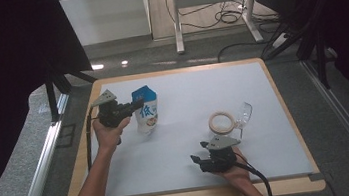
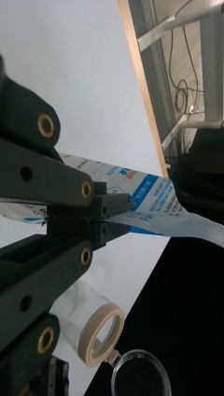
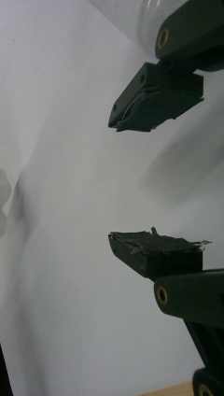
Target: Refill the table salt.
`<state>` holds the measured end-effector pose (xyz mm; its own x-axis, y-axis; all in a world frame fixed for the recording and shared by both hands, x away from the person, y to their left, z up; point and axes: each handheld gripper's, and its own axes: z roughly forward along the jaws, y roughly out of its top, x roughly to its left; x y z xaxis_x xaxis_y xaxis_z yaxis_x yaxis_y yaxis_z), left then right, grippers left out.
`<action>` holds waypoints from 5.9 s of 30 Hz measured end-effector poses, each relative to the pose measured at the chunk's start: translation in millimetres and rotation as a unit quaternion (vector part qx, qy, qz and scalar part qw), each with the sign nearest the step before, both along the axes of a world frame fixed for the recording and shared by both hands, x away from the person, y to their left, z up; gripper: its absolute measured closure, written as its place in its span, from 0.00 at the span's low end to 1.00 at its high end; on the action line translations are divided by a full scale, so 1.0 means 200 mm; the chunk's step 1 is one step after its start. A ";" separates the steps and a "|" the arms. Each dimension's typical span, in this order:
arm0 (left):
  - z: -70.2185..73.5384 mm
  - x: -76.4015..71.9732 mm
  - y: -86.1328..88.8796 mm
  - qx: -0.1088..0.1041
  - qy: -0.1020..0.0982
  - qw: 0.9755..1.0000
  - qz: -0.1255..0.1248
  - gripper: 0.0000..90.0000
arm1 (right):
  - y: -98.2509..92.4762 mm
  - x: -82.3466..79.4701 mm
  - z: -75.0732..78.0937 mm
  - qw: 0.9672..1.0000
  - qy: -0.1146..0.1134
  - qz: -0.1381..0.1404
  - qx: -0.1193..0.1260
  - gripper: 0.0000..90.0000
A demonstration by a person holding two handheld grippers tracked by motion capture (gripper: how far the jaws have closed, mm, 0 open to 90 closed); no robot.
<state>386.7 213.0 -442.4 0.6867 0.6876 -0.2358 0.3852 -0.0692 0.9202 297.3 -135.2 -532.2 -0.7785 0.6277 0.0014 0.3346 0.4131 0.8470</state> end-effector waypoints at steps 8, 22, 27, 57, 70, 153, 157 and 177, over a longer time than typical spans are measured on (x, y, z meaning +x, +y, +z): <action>0.00 -0.04 -0.04 -0.002 -0.001 1.000 -0.013 1.00 | 0.02 0.00 0.01 1.000 -0.002 0.002 0.001 0.42; 0.02 -0.07 -0.10 0.002 -0.007 1.000 -0.029 1.00 | 0.04 0.01 0.00 1.000 -0.004 0.000 0.001 0.42; 0.03 -0.08 -0.11 0.000 -0.009 0.999 -0.036 1.00 | 0.05 0.01 0.00 1.000 -0.005 0.002 -0.002 0.42; 0.10 -0.13 -0.22 -0.012 -0.013 0.997 -0.080 1.00 | 0.13 0.05 0.00 1.000 -0.003 0.001 0.008 0.42; 0.14 -0.17 -0.26 -0.018 -0.017 0.995 -0.096 1.00 | 0.24 0.10 0.00 1.000 -0.017 -0.020 0.008 0.42; 0.18 -0.09 -0.57 -0.007 0.008 0.986 -0.165 1.00 | 0.25 0.05 0.01 0.997 -0.060 -0.034 0.030 0.57; 0.18 -0.08 -0.60 -0.003 0.009 0.986 -0.167 1.00 | 0.23 0.05 0.01 0.997 -0.055 -0.035 0.033 0.57; 0.18 -0.05 -0.70 0.013 0.018 0.983 -0.182 1.00 | 0.20 0.02 0.02 0.997 -0.053 -0.036 0.047 0.57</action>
<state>377.4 73.5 -406.2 0.8799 0.4039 -0.2501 0.3627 -0.2310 0.9028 301.8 -95.1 -528.2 -0.7298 0.6835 -0.0168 0.2677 0.3083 0.9128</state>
